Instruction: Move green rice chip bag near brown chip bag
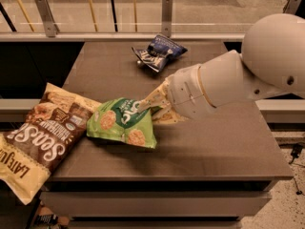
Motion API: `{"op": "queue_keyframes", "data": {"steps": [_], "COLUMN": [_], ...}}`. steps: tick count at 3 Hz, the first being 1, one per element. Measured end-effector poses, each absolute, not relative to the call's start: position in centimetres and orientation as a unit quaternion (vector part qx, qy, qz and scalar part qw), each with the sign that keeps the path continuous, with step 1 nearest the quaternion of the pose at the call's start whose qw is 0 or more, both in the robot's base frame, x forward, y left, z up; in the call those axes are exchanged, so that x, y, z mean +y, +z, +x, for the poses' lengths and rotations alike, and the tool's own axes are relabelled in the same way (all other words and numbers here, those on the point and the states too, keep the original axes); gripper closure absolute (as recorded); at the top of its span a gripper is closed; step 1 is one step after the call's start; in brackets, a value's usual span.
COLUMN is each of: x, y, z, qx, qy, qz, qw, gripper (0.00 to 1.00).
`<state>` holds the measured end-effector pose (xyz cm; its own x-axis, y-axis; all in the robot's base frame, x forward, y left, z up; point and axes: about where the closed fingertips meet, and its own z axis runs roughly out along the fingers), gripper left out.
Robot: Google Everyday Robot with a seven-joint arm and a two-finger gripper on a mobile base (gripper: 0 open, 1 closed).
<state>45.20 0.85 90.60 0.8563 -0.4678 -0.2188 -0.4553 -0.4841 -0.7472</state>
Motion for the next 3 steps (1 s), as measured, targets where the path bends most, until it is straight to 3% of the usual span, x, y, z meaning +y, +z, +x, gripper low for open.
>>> {"op": "queue_keyframes", "data": {"steps": [1, 3], "x": [1.02, 1.39], "y": [90.71, 90.93], "z": [45.08, 44.81], "qx": [0.266, 0.262], "qy": [-0.008, -0.01], "qz": [-0.862, -0.864], "qw": [0.431, 0.429], "gripper": [0.84, 0.36]}}
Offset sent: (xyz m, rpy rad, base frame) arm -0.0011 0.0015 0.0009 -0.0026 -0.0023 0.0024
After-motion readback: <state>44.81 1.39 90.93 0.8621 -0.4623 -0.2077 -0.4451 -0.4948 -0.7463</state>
